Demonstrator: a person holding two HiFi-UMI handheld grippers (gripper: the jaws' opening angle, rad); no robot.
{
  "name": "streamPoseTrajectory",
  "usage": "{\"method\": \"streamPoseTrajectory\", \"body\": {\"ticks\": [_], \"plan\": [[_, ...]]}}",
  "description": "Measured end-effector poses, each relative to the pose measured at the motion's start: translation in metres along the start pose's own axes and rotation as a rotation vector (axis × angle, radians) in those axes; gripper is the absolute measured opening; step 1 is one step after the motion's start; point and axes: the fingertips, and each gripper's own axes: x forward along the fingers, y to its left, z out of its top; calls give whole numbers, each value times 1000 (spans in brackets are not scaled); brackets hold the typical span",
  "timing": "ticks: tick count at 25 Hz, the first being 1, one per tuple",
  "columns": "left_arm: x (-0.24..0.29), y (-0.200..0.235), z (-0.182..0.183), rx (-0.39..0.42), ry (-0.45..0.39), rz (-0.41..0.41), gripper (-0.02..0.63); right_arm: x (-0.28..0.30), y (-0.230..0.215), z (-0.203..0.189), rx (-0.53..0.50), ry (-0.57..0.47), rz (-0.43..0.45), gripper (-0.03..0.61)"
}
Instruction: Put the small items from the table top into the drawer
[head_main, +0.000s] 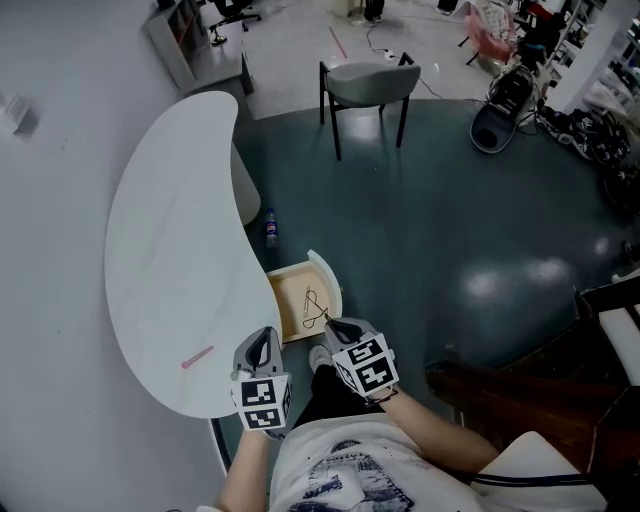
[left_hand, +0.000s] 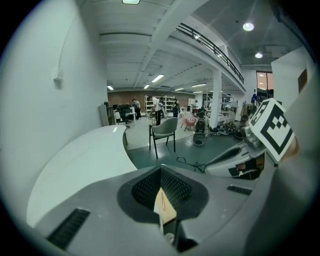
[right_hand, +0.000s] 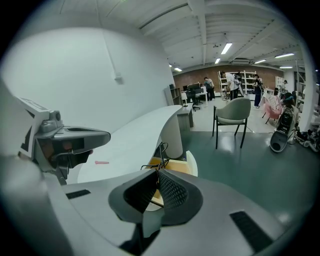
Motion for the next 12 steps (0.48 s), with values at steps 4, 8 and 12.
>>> {"method": "streamPoseTrajectory", "body": {"ticks": [4,8,12], "plan": [[26,20,2,2,13,-16,20,30,-11,5,31,30,-16,32],[52,39,-1,-4,33,-36,20,61,-19,7,87,46,-23,32],[80,51,-7,5,56,-58,20,92,-34,4,140,72,-46,32]]}}
